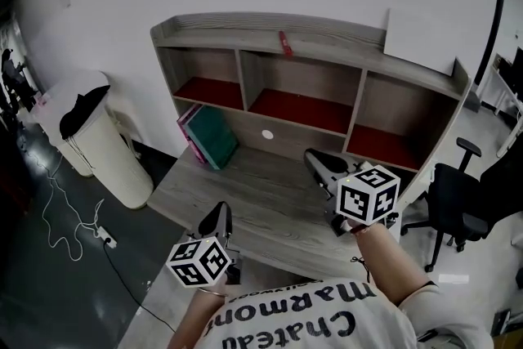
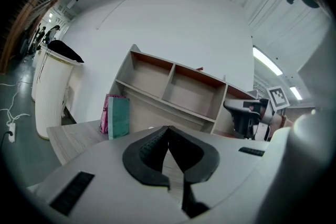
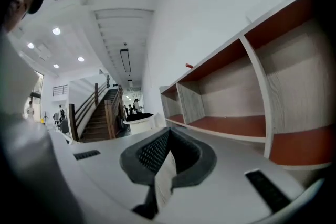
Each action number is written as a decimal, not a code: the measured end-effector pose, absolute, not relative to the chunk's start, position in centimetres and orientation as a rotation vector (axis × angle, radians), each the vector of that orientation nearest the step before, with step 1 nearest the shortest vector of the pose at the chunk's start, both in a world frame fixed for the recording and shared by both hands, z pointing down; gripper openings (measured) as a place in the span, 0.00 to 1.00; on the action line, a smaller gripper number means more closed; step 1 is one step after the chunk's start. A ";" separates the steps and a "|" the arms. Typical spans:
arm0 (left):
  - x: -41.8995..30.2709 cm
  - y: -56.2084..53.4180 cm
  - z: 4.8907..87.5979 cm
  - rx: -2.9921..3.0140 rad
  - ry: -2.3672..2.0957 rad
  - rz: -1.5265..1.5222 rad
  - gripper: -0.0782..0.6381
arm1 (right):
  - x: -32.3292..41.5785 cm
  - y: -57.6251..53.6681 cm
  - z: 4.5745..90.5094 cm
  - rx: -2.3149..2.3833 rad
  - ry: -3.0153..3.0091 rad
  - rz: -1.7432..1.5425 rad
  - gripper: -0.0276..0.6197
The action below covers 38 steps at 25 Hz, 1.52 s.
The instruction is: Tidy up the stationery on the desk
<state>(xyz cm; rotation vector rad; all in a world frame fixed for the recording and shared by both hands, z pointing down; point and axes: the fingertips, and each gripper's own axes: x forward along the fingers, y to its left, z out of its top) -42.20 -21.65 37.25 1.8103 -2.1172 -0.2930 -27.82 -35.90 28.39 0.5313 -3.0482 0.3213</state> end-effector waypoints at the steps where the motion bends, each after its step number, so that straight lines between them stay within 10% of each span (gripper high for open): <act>1: -42.4 -21.6 37.3 1.817 -2.115 -0.283 0.13 | -28.0 -36.2 27.4 0.529 -3.063 0.333 0.06; 18: -44.5 -22.7 37.3 1.868 -2.092 -0.208 0.13 | -31.8 -41.9 15.5 0.596 -3.115 0.231 0.06; 26: -43.5 -23.7 34.8 1.992 -2.060 -0.201 0.13 | -34.5 -44.2 12.4 0.721 -3.068 0.072 0.27; 38: -44.0 -22.7 39.6 1.910 -2.034 -0.162 0.13 | -36.7 -48.2 12.8 1.081 -2.900 -0.072 0.30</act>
